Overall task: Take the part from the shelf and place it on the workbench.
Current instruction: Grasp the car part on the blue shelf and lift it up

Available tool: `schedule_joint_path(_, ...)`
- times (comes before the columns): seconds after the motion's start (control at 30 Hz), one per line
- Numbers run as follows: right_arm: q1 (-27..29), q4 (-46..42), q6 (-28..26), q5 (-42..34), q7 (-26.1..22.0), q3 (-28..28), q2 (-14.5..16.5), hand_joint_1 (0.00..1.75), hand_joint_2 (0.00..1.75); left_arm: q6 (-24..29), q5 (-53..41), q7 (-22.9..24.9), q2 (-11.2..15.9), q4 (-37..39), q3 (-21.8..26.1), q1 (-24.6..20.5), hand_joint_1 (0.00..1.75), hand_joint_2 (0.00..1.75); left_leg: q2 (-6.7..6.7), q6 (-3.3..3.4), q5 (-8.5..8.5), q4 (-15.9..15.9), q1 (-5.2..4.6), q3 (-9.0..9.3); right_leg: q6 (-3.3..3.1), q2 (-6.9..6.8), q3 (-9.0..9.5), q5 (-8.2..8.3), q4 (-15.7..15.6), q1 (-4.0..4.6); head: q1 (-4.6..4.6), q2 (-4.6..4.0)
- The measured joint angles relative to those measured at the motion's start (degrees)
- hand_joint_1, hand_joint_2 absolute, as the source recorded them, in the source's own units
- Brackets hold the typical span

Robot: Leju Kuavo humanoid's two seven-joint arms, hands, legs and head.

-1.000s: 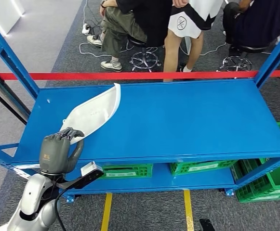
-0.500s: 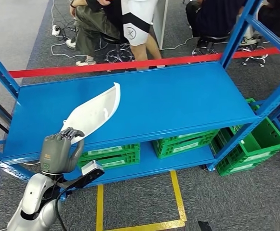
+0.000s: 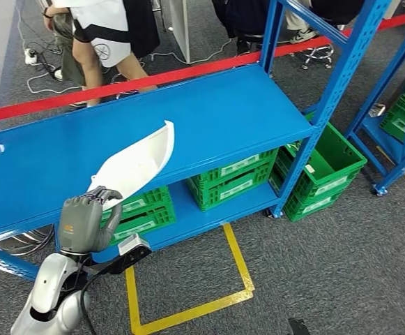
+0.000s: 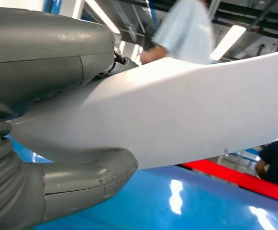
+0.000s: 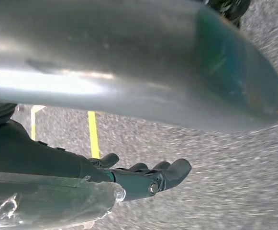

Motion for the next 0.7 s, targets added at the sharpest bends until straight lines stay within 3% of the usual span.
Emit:
schedule_joint_path(0.07,0.0,0.0,0.0,0.0,0.0,-0.1,0.0,0.00,0.00,0.0,0.0,0.0,0.0,0.0,0.0,0.0,1.64,1.75,-2.01,0.38,-0.03,-6.5,0.07,4.10,0.56,1.24,-1.03,1.48,-0.1,0.02,0.04,-0.01)
schedule_joint_path(0.1,0.0,0.0,0.0,0.0,-0.1,-0.1,0.1,0.00,0.00,0.0,0.0,0.1,0.0,0.0,0.0,0.0,1.64,1.75,-2.40,0.48,-0.38,-8.1,0.01,4.86,0.95,1.79,-1.26,2.24,-0.4,-0.01,-0.05,-0.01)
schedule_joint_path(0.17,0.4,0.0,0.0,0.0,-0.1,-0.2,0.0,0.00,0.00,0.0,-0.1,0.1,-0.1,0.0,0.0,0.1,1.64,1.75,-1.42,0.87,0.37,-8.6,0.02,4.38,1.77,2.68,-1.45,3.60,-1.4,-0.18,-0.15,-0.01)
schedule_joint_path(0.2,0.6,0.0,0.0,0.0,-0.1,-0.3,0.0,0.00,0.00,0.0,-0.1,0.1,-0.2,0.0,0.0,0.0,1.64,1.75,-0.83,1.26,1.02,-8.6,0.09,3.95,2.07,2.16,-1.73,3.10,-1.3,-0.16,-0.10,0.00)
schedule_joint_path(0.23,0.8,0.0,0.0,0.0,-0.1,-0.3,0.0,0.00,0.00,0.0,-0.1,0.1,-0.2,0.0,0.0,0.0,1.64,1.75,-0.14,1.63,1.76,-8.7,0.22,3.39,2.35,0.97,-2.29,1.25,0.0,-0.13,0.18,0.00)
schedule_joint_path(0.27,0.8,0.0,0.0,0.0,-0.1,-0.4,0.0,0.00,0.00,0.0,-0.1,0.1,-0.3,0.0,0.0,0.0,1.64,1.75,0.56,1.88,2.49,-8.8,0.31,2.71,2.58,-0.70,-3.10,-1.73,2.6,-0.16,0.40,0.00)
schedule_joint_path(0.33,0.6,0.0,0.0,0.0,-0.1,-0.5,0.0,0.00,0.00,0.0,-0.1,0.2,-0.3,0.0,0.0,0.2,1.64,1.75,1.93,2.05,3.78,-8.7,0.26,1.23,3.22,-3.22,-4.82,-7.86,10.4,-0.30,0.78,0.00)
schedule_joint_path(0.37,0.4,0.0,0.0,0.0,-0.1,-0.5,0.1,0.00,0.00,0.0,-0.1,0.2,-0.3,0.0,0.0,0.3,1.64,1.75,2.72,2.00,4.41,-8.7,0.24,0.43,3.53,-3.65,-5.18,-9.04,14.1,-0.44,0.79,0.00)
schedule_joint_path(0.43,0.3,0.0,0.0,0.0,-0.1,-0.6,0.1,0.00,0.00,0.0,-0.1,0.2,-0.3,0.0,0.0,0.3,1.64,1.75,4.34,1.74,5.62,-8.6,0.25,-1.17,3.97,-4.02,-3.38,-7.45,16.7,-0.71,0.83,0.00)
schedule_joint_path(0.47,0.3,0.0,0.0,0.0,-0.1,-0.6,0.1,0.00,0.00,0.0,-0.1,0.2,-0.3,0.0,0.1,0.3,1.64,1.75,5.06,1.51,6.12,-8.5,0.26,-1.82,4.08,-4.48,-0.82,-5.98,14.7,-0.81,0.83,0.00)
schedule_joint_path(0.5,0.2,0.0,0.0,0.0,-0.1,-0.6,0.1,0.00,0.00,0.0,-0.1,0.2,-0.3,0.0,0.1,0.3,1.64,1.75,5.71,1.22,6.55,-8.4,0.21,-2.32,4.18,-5.62,2.67,-5.62,10.7,-0.84,0.84,0.00)
schedule_joint_path(0.53,0.0,0.0,0.0,0.0,-0.1,-0.6,0.1,0.00,0.00,0.0,-0.1,0.2,-0.3,0.0,0.1,0.3,1.64,1.75,6.32,0.89,6.89,-8.3,0.11,-2.67,4.07,-6.76,6.30,-6.24,6.0,-0.65,0.86,0.00)
schedule_joint_path(0.57,-0.2,0.0,0.0,0.1,-0.2,-0.6,0.1,0.00,0.00,0.0,-0.1,0.2,-0.3,0.0,0.1,0.3,1.64,1.75,6.96,0.53,7.24,-8.2,0.00,-2.83,3.72,-7.68,8.81,-7.22,2.2,-0.46,0.80,0.00)
schedule_joint_path(0.6,-0.3,0.0,0.0,0.1,-0.3,-0.6,0.1,0.00,0.00,0.0,-0.1,0.3,-0.3,0.0,0.1,0.2,1.64,1.75,7.61,0.19,7.60,-8.1,-0.07,-2.91,3.25,-8.10,10.14,-8.16,-0.3,-0.20,0.75,0.00)
schedule_joint_path(0.63,-0.4,0.0,0.0,0.2,-0.3,-0.7,0.1,0.00,0.00,0.0,-0.1,0.3,-0.3,0.0,0.1,0.2,1.64,1.75,8.30,-0.15,7.98,-8.1,-0.06,-2.94,2.57,-7.68,10.24,-8.32,-1.2,0.04,0.69,0.00)
schedule_joint_path(0.67,-0.4,0.0,0.0,0.2,-0.3,-0.7,0.1,0.00,0.00,0.0,-0.1,0.3,-0.4,0.0,0.1,0.2,1.64,1.75,8.81,-0.50,8.29,-8.1,0.02,-3.04,1.89,-7.11,9.61,-7.89,-1.1,0.06,0.62,0.00)
schedule_joint_path(0.7,-0.2,0.0,0.0,0.2,-0.3,-0.7,0.1,0.00,0.00,0.0,-0.1,0.3,-0.4,0.0,0.2,0.2,1.64,1.75,8.42,-0.85,7.83,-7.9,0.16,-3.27,1.33,-6.53,9.15,-7.36,-1.2,0.08,0.61,0.00)
